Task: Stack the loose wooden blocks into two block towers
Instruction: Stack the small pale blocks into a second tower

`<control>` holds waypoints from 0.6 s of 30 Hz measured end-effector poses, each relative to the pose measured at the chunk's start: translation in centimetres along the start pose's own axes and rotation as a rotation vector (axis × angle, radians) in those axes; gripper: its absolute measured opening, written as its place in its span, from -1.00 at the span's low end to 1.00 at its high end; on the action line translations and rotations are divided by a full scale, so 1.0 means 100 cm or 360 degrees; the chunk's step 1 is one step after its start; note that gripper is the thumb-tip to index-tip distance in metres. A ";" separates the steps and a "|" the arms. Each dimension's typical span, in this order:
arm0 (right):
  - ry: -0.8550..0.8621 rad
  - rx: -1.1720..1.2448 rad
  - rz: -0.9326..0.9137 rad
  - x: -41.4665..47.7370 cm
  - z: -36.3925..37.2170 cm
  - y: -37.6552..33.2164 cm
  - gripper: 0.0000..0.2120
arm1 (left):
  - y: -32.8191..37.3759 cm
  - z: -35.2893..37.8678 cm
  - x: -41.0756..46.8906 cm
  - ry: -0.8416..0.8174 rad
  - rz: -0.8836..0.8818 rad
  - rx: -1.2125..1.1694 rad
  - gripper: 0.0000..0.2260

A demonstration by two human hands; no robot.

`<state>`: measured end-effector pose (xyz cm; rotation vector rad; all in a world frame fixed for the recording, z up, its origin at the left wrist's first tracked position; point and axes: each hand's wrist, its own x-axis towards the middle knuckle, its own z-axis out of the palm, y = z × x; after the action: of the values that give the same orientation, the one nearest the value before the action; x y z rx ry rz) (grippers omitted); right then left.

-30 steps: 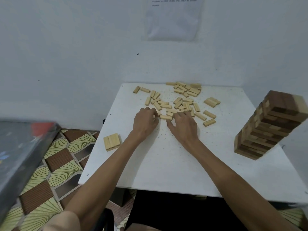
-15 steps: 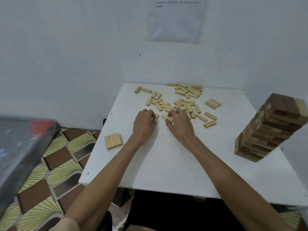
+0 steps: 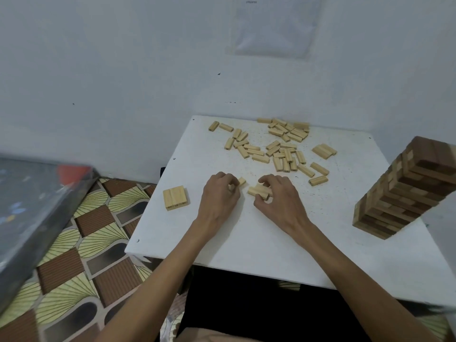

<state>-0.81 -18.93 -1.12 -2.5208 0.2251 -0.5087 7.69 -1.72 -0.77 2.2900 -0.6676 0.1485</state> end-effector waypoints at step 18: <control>-0.0318 0.0388 -0.0110 -0.047 -0.013 -0.009 -0.36 | -0.006 -0.022 -0.058 -0.0273 0.0163 -0.0217 -0.66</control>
<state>-5.61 -17.54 -1.10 -2.3259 -0.0004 -0.2879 3.22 2.57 -1.19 2.1543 -0.8569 -0.0449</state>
